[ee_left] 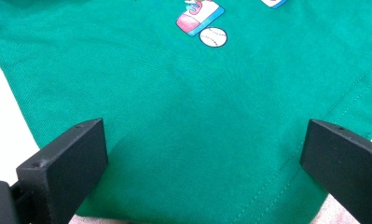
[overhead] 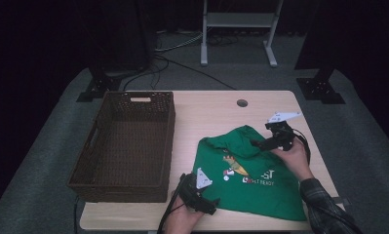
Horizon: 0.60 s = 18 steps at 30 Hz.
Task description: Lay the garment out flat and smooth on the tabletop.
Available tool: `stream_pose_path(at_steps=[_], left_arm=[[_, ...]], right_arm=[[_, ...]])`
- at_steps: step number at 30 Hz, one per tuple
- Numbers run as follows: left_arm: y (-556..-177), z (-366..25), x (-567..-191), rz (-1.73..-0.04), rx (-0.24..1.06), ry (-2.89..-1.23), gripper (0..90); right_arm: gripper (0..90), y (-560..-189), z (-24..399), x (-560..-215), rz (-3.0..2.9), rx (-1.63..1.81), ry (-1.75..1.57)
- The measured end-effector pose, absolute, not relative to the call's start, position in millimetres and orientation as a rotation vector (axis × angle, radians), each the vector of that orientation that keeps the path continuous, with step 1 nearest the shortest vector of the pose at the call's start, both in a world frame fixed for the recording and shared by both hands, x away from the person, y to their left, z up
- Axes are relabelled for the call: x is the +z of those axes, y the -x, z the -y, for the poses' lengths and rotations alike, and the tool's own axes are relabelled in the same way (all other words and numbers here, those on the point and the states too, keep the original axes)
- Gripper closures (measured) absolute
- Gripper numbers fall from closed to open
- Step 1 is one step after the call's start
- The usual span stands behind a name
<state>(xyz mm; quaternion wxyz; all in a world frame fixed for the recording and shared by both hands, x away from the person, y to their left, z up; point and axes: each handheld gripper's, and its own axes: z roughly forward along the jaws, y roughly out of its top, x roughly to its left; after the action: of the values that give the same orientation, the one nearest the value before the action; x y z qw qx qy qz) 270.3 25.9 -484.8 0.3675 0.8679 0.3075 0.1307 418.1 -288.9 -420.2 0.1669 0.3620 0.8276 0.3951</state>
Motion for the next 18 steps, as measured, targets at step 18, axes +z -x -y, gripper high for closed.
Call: stream_pose_path(at_steps=[18], left_arm=[[-270.5, -25.9, -484.7, -0.791, 0.335, -2.231, 0.0]], right_arm=[[0.0, -381.3, 295.9, -479.5, -2.337, 1.026, -1.141]])
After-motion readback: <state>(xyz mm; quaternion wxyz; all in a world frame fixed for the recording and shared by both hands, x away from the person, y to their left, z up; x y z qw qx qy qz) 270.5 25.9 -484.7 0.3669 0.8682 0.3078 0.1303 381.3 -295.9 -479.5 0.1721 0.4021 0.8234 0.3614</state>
